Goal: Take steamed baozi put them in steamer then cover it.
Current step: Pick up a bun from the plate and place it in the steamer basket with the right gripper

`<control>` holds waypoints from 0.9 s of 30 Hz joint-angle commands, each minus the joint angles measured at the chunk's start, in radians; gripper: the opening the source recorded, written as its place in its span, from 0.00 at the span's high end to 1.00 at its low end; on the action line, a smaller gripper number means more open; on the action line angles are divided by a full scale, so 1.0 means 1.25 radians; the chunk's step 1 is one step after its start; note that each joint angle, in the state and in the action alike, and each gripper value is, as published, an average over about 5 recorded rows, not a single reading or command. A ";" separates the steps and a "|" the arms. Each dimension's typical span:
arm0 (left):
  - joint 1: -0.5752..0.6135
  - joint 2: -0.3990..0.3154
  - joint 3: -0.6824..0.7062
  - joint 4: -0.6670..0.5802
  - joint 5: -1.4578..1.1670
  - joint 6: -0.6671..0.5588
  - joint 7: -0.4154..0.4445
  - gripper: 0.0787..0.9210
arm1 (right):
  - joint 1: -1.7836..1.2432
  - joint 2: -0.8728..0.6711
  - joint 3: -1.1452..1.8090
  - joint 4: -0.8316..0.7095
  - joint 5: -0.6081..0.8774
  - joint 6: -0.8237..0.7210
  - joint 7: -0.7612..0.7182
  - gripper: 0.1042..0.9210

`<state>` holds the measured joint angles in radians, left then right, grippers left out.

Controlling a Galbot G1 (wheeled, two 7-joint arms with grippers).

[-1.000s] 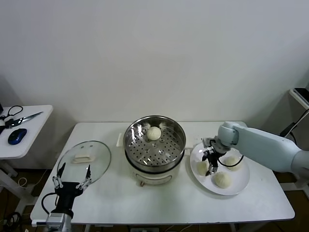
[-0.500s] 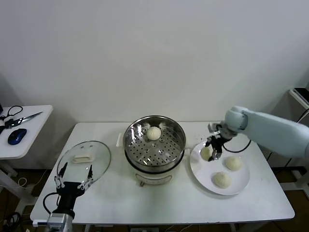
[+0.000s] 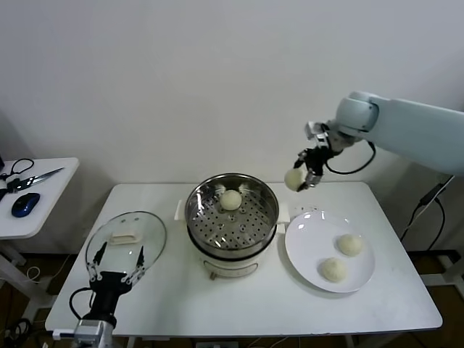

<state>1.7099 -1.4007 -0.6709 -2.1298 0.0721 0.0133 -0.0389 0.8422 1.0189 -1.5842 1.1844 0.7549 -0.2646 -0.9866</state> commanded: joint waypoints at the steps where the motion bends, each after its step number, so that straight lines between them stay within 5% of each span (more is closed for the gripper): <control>1: 0.009 0.009 0.000 -0.010 -0.001 0.001 0.000 0.12 | -0.016 0.226 0.019 -0.048 0.101 -0.031 0.048 0.27; 11: 0.007 0.006 -0.001 -0.008 -0.001 0.011 -0.011 0.12 | -0.139 0.369 0.031 -0.133 0.091 -0.038 0.068 0.27; 27: 0.014 0.009 -0.017 0.001 -0.014 0.002 -0.013 0.12 | -0.234 0.390 0.014 -0.182 0.051 -0.034 0.069 0.27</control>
<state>1.7254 -1.3921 -0.6903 -2.1292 0.0588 0.0161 -0.0539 0.6077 1.4559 -1.5637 0.9884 0.8218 -0.3043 -0.9067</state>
